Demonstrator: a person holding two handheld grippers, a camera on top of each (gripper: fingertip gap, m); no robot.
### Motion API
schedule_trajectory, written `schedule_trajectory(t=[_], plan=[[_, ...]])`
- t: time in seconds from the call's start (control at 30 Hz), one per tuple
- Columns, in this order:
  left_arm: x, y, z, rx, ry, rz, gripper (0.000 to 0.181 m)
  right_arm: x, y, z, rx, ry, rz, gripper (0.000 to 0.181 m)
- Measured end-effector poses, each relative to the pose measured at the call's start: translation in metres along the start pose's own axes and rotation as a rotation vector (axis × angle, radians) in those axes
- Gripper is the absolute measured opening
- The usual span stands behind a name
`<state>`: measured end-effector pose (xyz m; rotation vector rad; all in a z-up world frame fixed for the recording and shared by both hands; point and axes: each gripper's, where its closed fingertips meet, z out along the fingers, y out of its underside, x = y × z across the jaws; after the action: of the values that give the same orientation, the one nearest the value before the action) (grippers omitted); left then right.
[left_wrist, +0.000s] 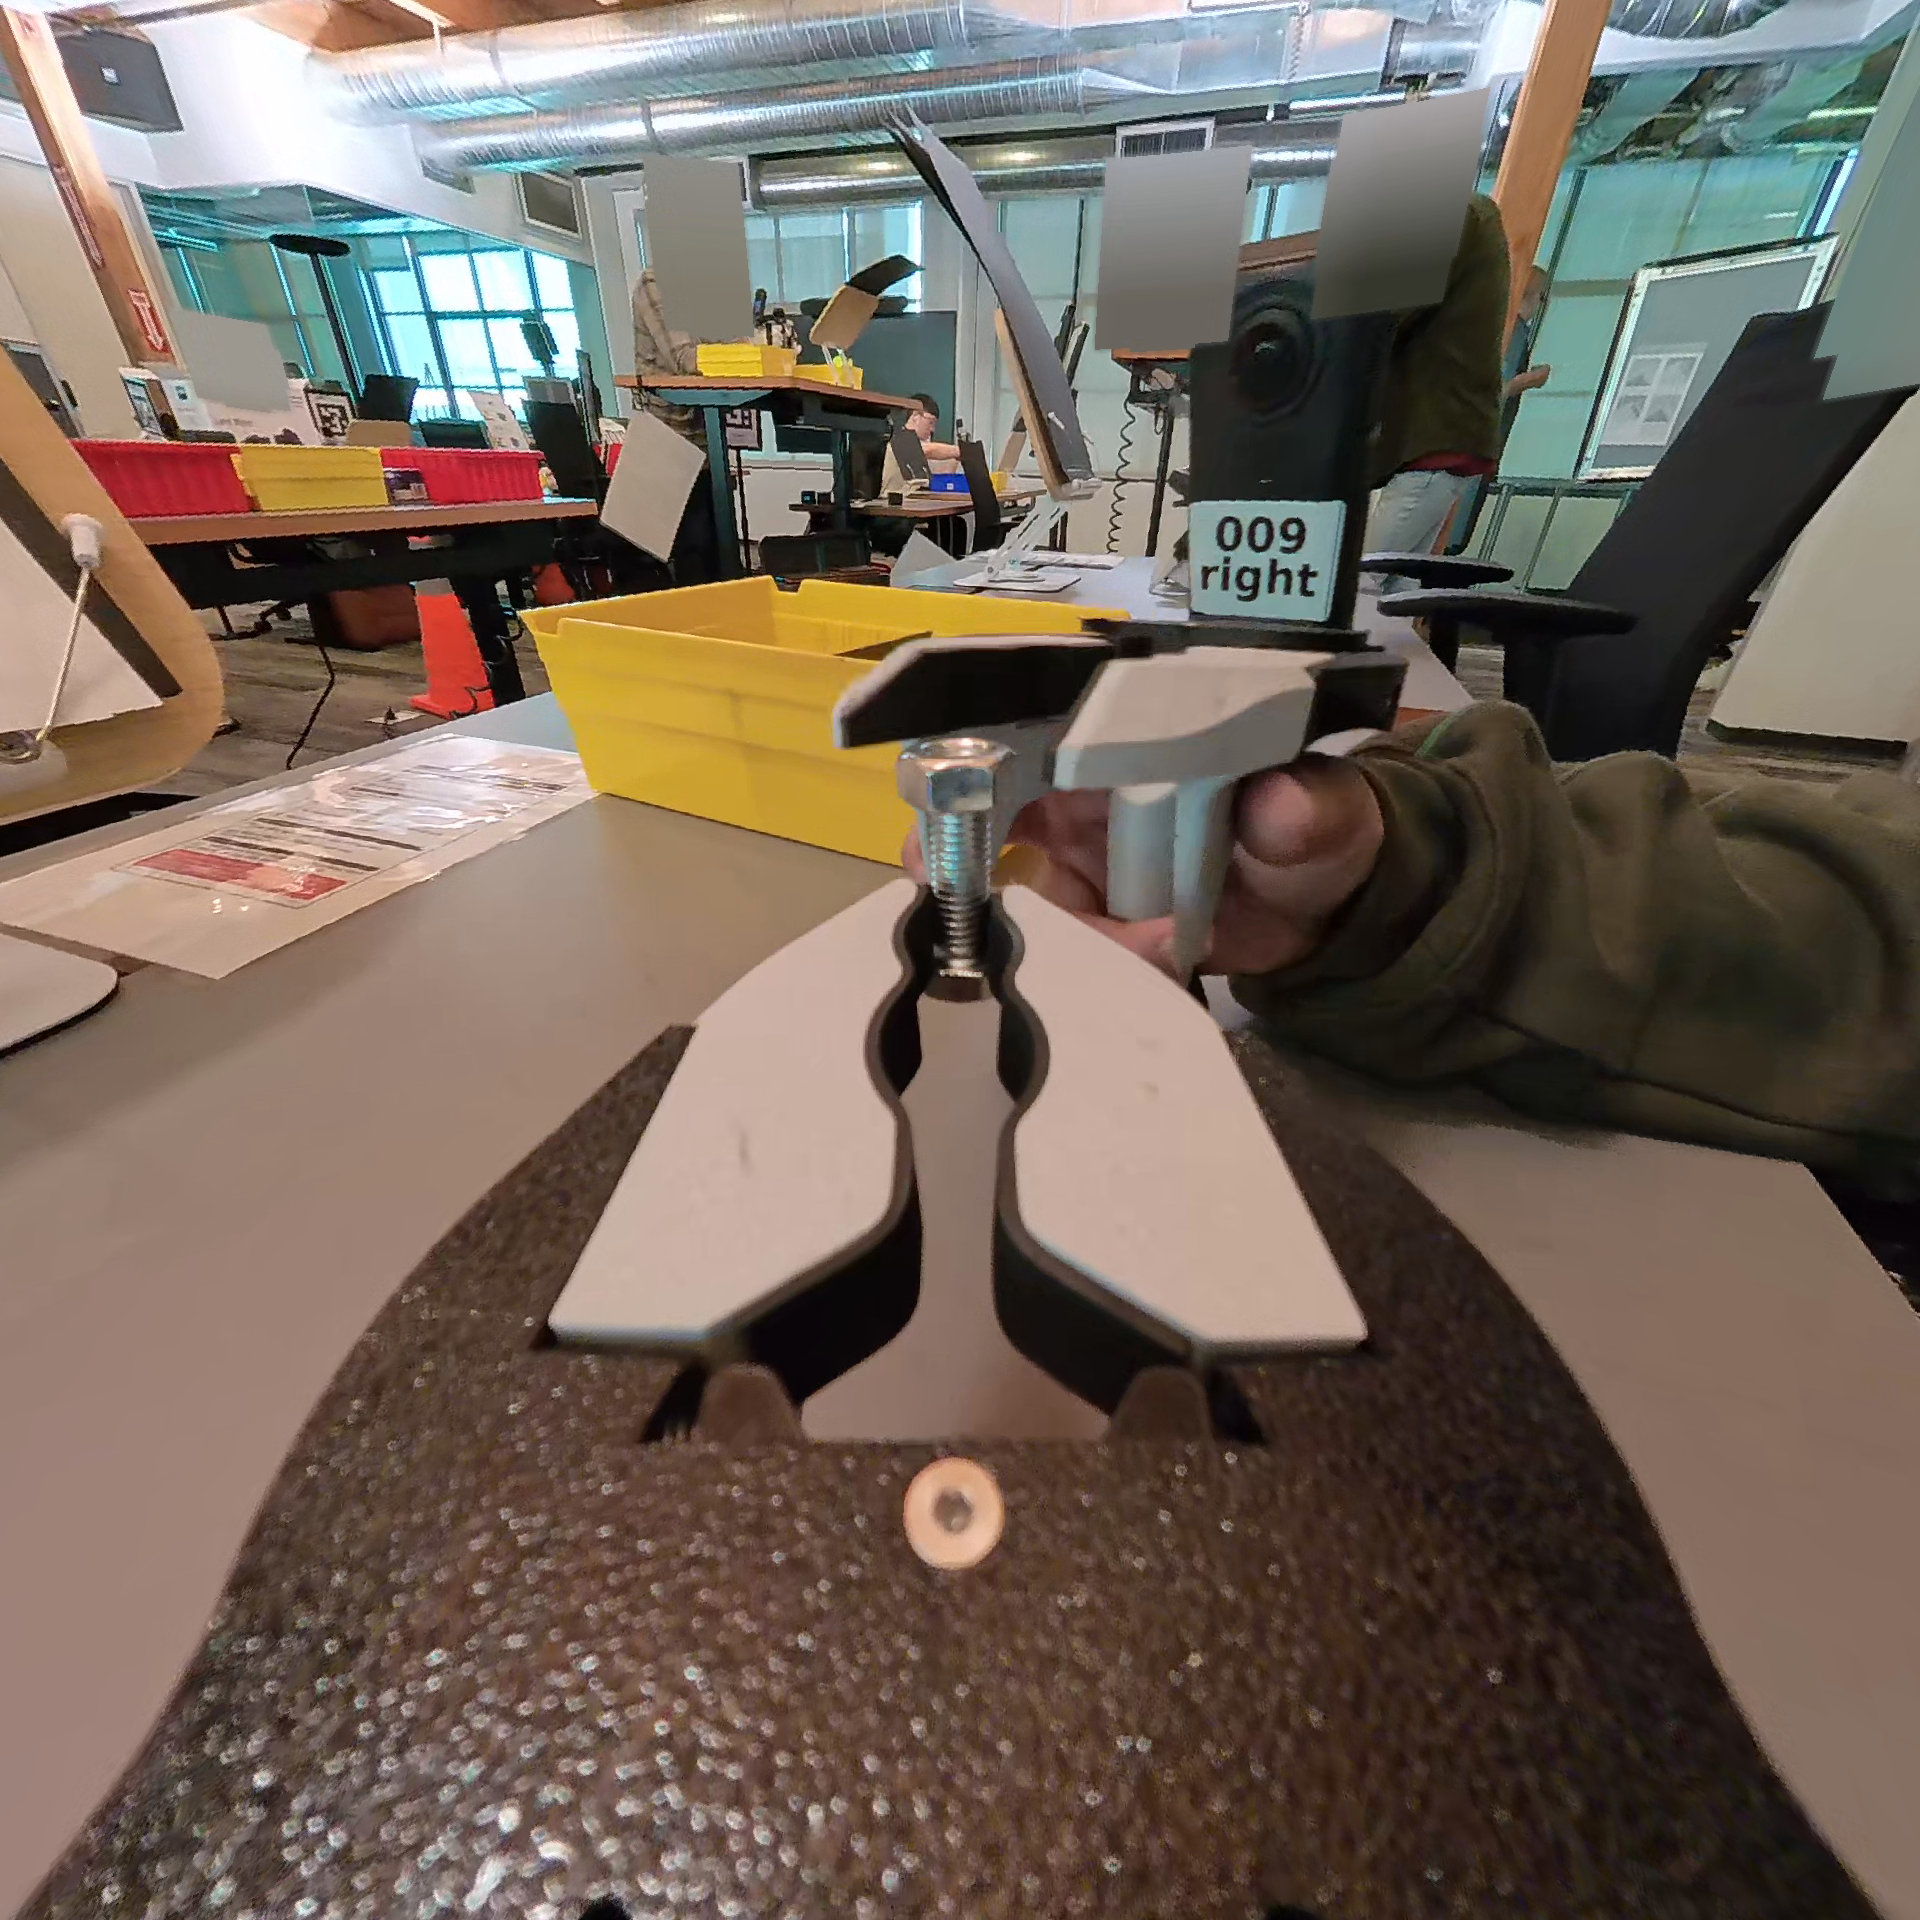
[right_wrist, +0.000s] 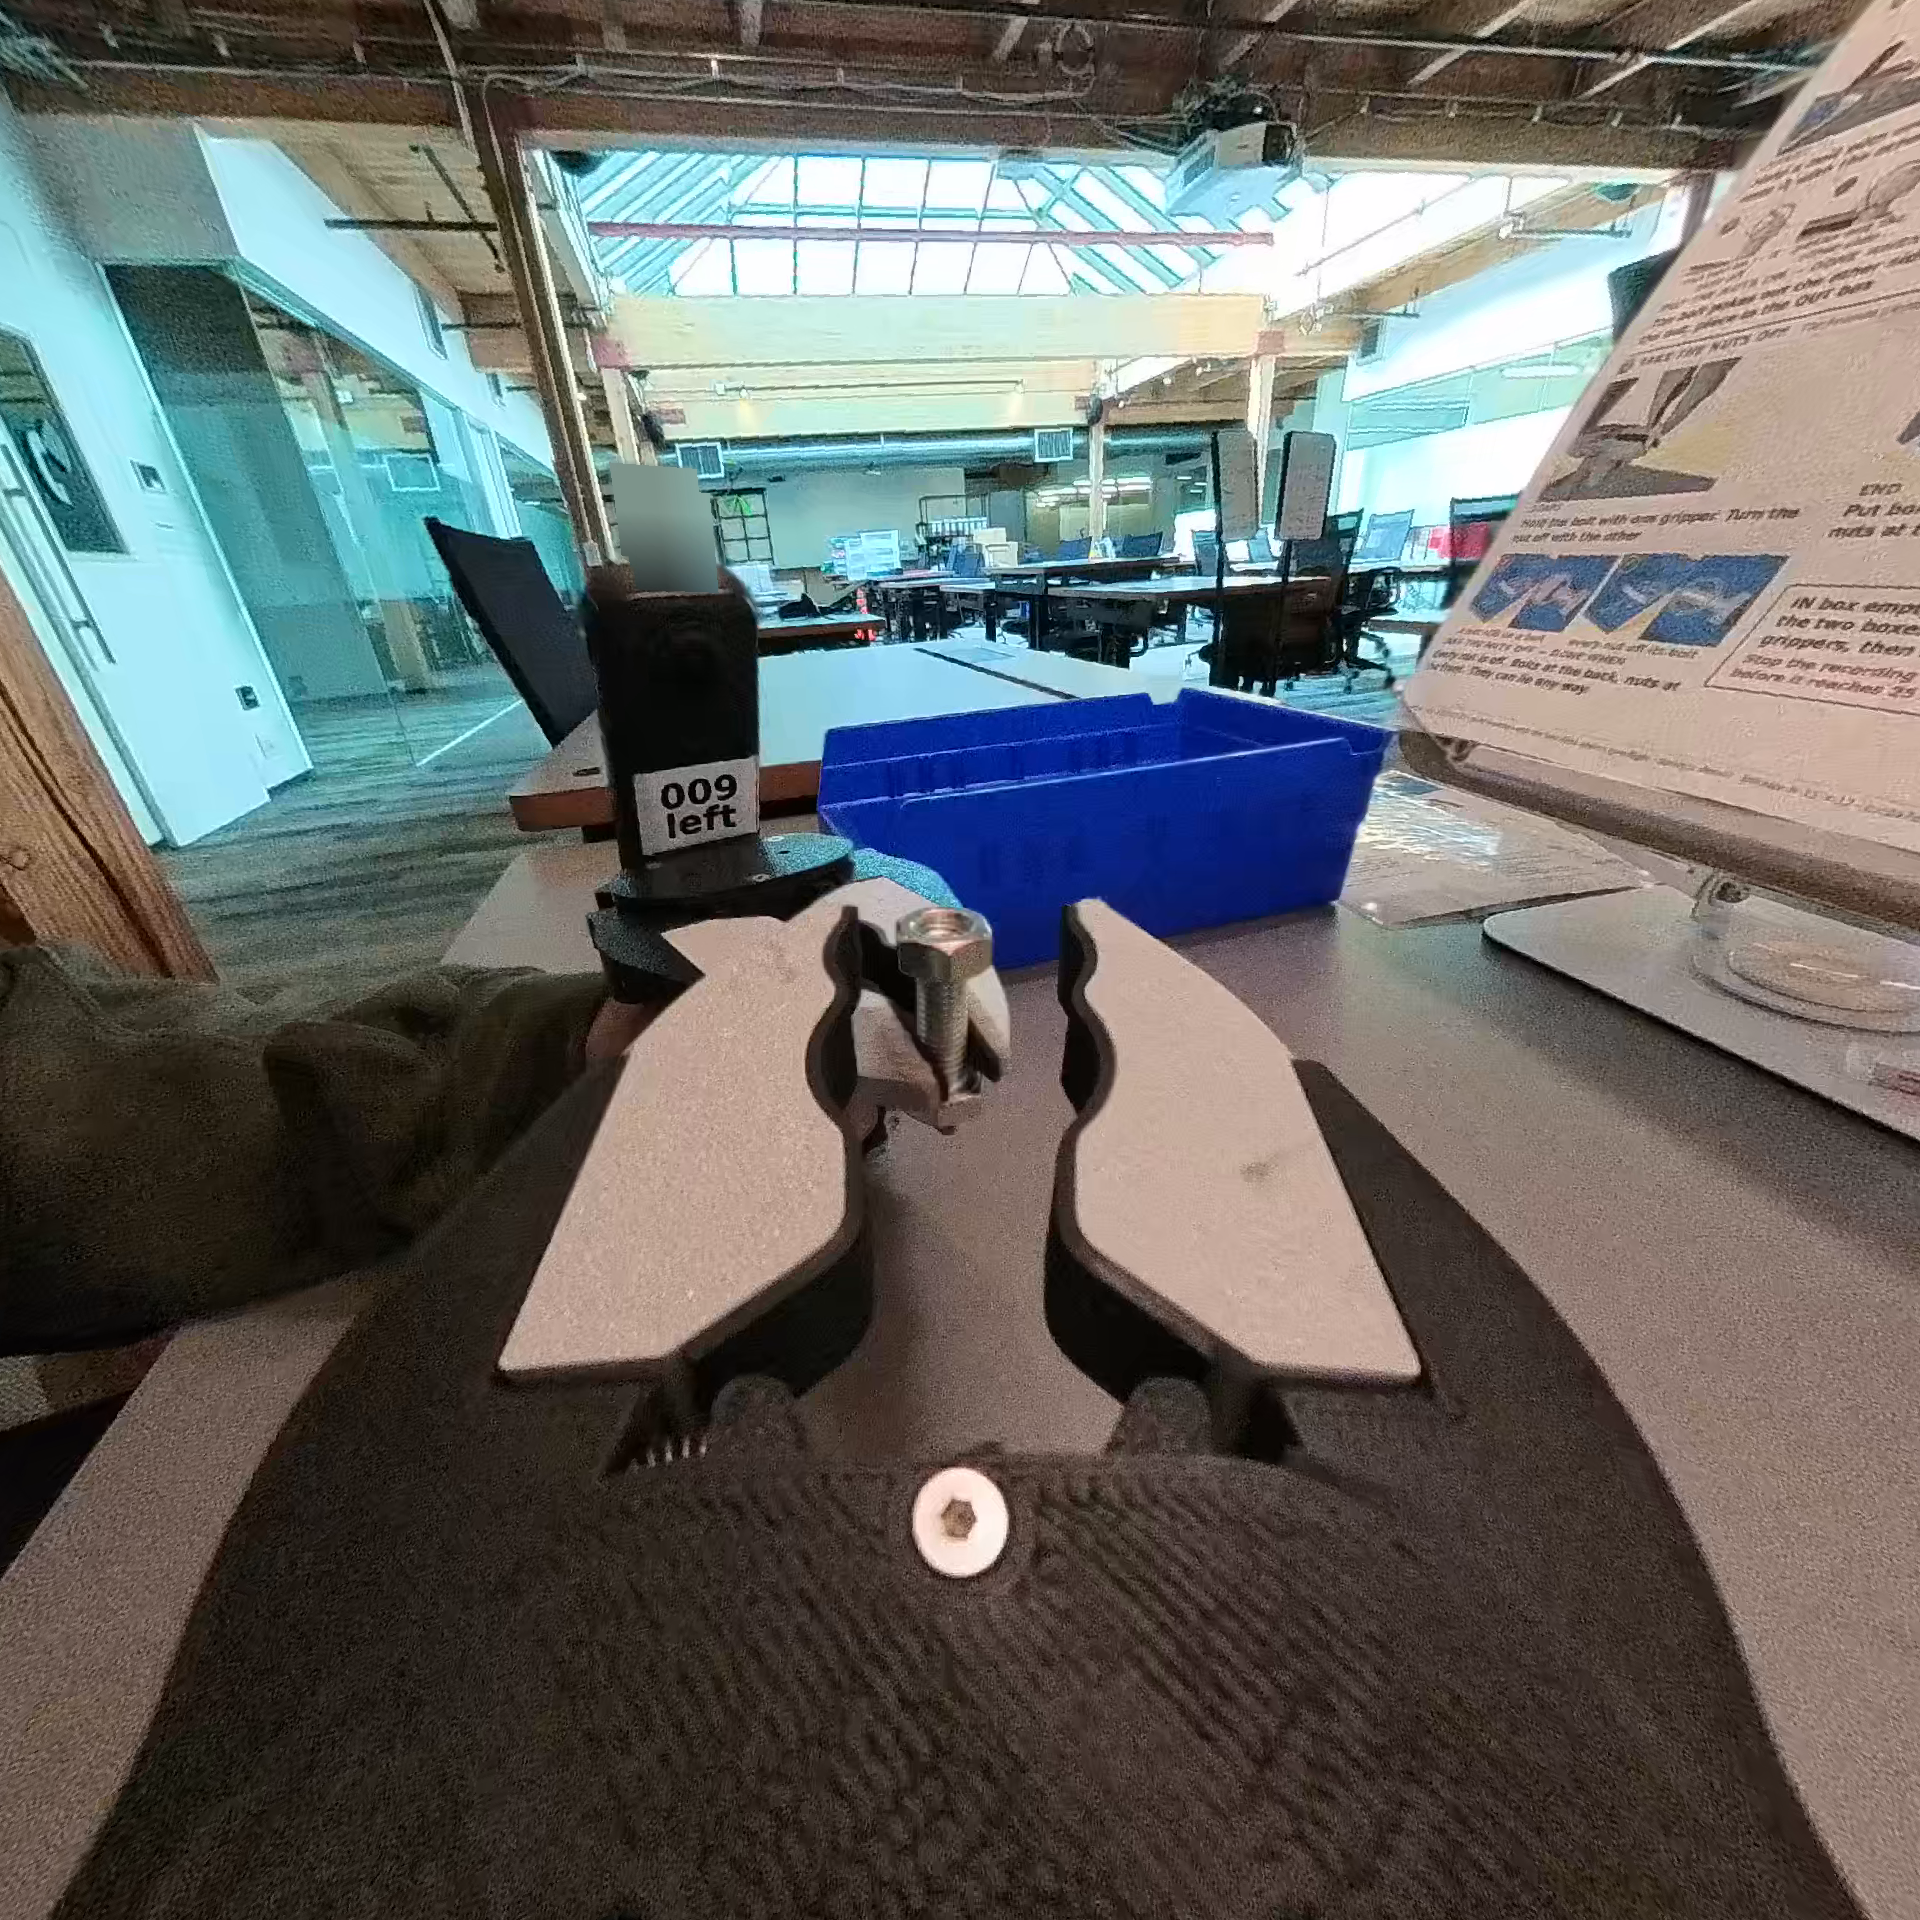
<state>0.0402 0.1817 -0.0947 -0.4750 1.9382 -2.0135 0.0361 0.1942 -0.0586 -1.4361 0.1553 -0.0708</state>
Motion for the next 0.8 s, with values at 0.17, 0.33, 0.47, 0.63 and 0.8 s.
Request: schedule_trajectory(t=[0.17,0.33,0.47,0.63,0.8], plan=[[0.0,0.0,0.0,0.002,-0.001,-0.004,0.009,0.003,0.006,0.002,-0.03,0.038,-0.012,0.029],[-0.002,-0.004,-0.004,0.034,0.0,-0.02,0.009,0.014,0.002,-0.01,-0.034,0.051,0.017,0.028],[-0.002,-0.002,-0.003,0.018,0.0,-0.009,0.009,0.021,-0.005,-0.022,-0.001,0.054,0.048,0.031],[0.0,-0.001,-0.001,0.008,0.007,0.0,0.009,-0.001,-0.007,-0.009,0.014,-0.005,0.009,0.034],[0.0,-0.001,-0.001,0.008,0.008,-0.002,0.009,-0.004,-0.001,0.001,-0.01,0.012,-0.026,0.027]])
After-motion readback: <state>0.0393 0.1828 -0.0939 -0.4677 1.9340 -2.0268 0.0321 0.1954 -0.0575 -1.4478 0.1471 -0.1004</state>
